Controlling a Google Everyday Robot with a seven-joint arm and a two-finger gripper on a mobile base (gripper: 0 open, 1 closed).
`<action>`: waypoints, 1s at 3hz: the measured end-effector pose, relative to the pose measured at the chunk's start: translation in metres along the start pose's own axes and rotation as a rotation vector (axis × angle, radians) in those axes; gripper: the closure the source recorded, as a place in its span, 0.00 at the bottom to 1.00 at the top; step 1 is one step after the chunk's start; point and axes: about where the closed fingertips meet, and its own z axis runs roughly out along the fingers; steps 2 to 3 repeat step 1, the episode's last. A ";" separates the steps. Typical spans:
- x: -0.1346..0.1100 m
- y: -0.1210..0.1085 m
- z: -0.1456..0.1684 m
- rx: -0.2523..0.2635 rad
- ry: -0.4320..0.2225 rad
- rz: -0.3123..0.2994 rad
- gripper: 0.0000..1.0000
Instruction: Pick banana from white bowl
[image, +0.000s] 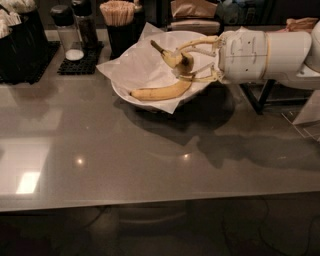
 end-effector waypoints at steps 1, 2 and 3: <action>0.000 0.000 0.000 -0.001 0.001 0.000 1.00; 0.000 0.000 0.000 -0.001 0.001 0.000 1.00; 0.000 0.000 0.000 -0.001 0.001 0.000 1.00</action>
Offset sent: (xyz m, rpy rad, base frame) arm 0.0000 0.0000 0.0000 0.0000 0.0000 0.0000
